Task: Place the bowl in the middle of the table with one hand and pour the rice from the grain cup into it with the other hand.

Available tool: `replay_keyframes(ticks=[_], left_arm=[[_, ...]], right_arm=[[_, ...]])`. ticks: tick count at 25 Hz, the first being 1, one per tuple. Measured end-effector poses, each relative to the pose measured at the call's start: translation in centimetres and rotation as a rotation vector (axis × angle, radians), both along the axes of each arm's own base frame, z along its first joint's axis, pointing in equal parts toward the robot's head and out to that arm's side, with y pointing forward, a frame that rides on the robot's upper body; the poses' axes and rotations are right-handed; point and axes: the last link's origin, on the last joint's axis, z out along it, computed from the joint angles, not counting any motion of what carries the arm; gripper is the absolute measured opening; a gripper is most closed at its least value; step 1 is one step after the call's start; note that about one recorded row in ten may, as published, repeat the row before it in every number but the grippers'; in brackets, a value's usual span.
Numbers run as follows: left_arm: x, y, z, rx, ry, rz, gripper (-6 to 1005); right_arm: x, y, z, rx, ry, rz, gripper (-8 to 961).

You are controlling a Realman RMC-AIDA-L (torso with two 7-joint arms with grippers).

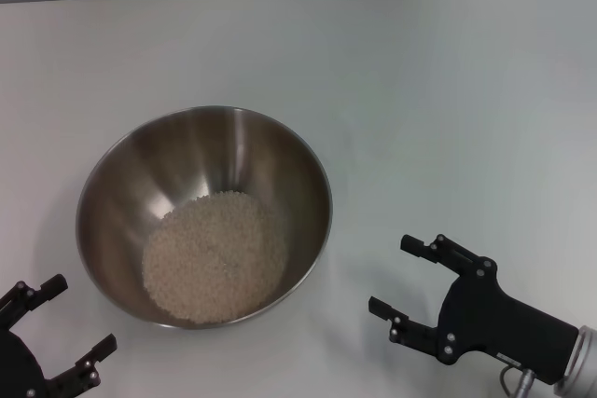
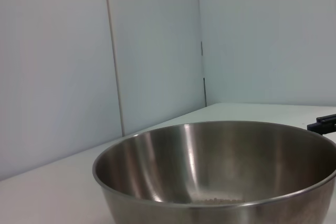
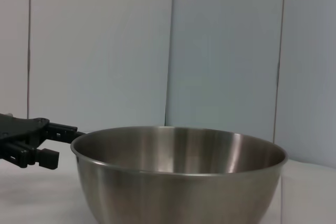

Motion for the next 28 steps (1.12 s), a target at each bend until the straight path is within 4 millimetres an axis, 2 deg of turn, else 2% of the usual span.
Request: replay_keyframes(ticks=[28], left_arm=[[0.08,0.08,-0.11,0.0,-0.002,-0.001,859]], right_arm=[[-0.55,0.76,-0.7,-0.001,-0.007,0.0,786]])
